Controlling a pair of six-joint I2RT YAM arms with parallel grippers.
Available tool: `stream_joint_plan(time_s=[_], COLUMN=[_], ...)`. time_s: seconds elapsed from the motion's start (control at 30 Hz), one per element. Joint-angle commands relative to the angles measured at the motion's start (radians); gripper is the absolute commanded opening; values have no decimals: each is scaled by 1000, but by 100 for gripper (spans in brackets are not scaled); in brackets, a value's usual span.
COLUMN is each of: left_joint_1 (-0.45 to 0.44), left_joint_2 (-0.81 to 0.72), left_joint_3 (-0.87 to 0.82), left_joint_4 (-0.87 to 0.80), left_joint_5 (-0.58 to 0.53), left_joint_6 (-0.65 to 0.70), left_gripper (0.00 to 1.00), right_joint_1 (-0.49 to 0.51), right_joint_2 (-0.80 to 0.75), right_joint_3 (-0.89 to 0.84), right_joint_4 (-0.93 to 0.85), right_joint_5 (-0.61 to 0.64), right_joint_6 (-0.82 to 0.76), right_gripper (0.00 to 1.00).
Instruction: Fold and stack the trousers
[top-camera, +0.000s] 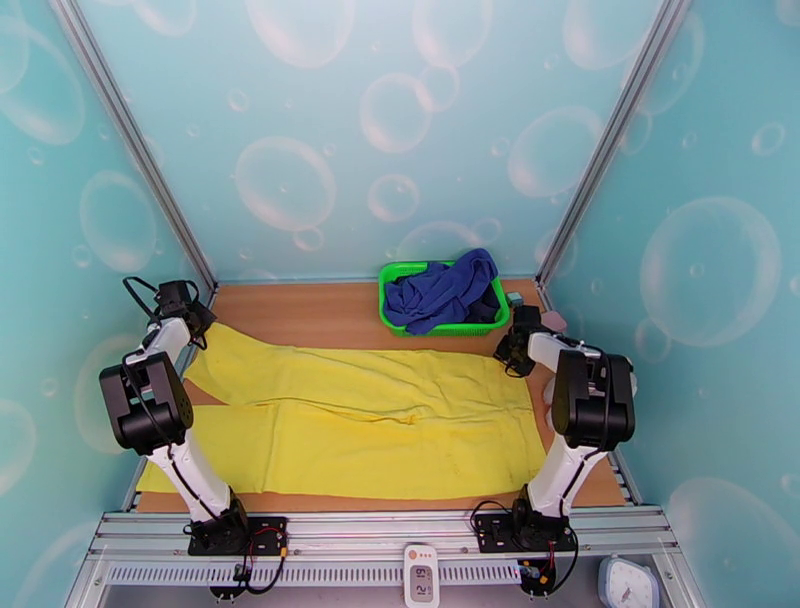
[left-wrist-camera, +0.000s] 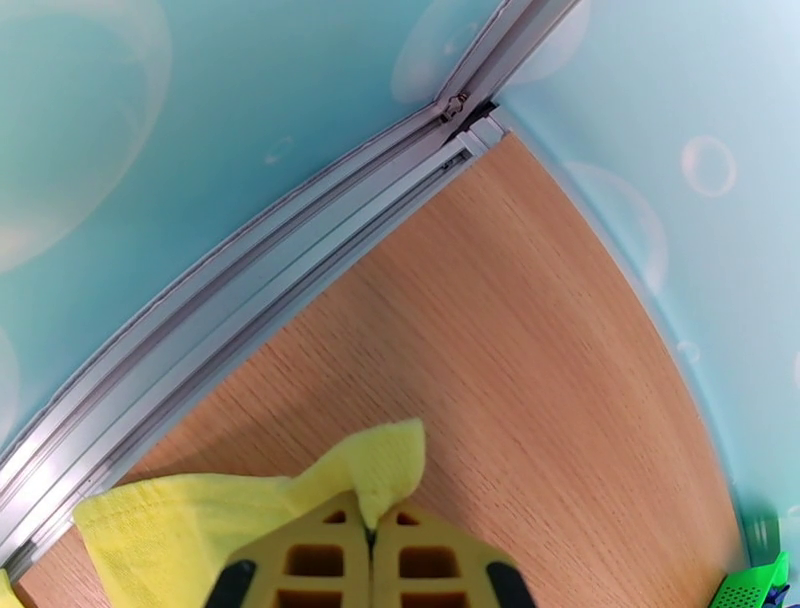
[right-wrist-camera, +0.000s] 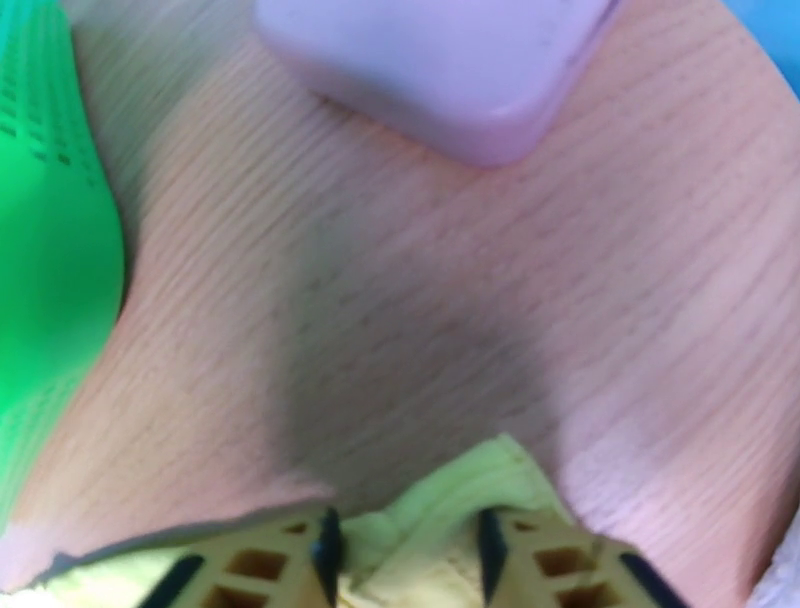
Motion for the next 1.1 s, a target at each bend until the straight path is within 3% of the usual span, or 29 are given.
stream_joint_plan(time_s=[0.0, 0.13, 0.33, 0.53, 0.77, 0.9, 1.07], left_joint_1=[5, 8, 22, 52, 92, 107, 125], left_joint_2=[-29, -36, -75, -127, -199, -227, -219], left_joint_3=[-3, -4, 3, 32, 31, 10, 43], left_joint_4=[29, 21, -3, -87, -160, -159, -159], left_joint_5=[25, 25, 22, 11, -4, -9, 9], left_joint_6=[16, 20, 30, 36, 68, 74, 50], left_gripper=[0, 0, 0, 0, 0, 0, 0], right_joint_1=[5, -3, -8, -27, -141, -184, -254], right_joint_2=[46, 54, -51, -303, -606, -687, -716], right_joint_3=[14, -4, -73, -165, -281, -315, -358], right_joint_4=[-61, -46, 51, 161, 175, 160, 310], right_joint_5=[-55, -86, -125, -187, -349, -400, -489], right_joint_6=[-1, -8, -10, -3, -10, -31, 17], right_gripper=[18, 0, 0, 0, 0, 0, 0])
